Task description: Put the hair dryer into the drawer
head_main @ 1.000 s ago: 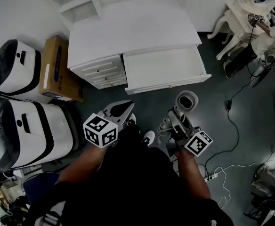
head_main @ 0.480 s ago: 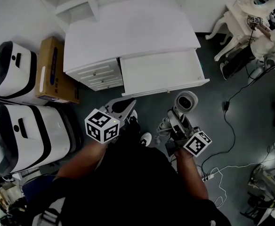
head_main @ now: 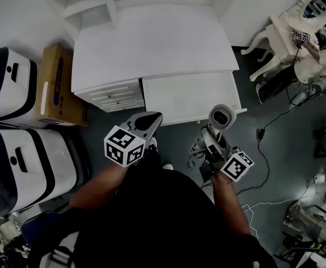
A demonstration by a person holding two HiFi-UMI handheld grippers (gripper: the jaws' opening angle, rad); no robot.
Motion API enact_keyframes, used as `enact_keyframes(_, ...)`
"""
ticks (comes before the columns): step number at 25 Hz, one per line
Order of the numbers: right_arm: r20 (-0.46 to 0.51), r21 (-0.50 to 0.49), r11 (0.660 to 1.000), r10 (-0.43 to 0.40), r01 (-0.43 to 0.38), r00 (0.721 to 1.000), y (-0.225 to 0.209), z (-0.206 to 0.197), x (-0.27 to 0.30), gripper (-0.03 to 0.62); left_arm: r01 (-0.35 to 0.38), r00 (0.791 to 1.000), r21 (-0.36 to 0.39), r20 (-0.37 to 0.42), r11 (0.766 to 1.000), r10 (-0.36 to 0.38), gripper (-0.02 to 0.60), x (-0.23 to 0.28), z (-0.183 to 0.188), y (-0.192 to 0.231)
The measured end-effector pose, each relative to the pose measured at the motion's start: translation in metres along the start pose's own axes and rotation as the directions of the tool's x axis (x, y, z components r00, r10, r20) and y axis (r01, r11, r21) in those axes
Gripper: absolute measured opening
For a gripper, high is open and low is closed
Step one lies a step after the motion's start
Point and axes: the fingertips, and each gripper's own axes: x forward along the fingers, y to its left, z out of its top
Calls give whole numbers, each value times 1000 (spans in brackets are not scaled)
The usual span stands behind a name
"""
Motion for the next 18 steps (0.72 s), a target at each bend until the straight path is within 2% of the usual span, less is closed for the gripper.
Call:
enact_keyframes(5, -37, -6, 1000, -3, 3, 999, -11, 10, 43, 218, -27, 1000, -16, -5, 1000, 27, 9, 9, 11, 47)
enact_keyframes(11, -68, 7, 999, -43, 43, 997, -33, 12, 86, 218, -15, 1000, -37, -19, 999, 14, 9, 25, 18, 86)
enact_keyframes(15, -88, 22, 998, -64, 66, 994, -42, 6, 108, 218, -9, 998, -47, -60, 999, 6, 9, 34, 6, 110)
enact_keyframes(18, -107, 4, 997, -77, 78, 991, -46, 2, 124, 218, -8, 998, -65, -62, 998, 4, 9, 38, -1, 126)
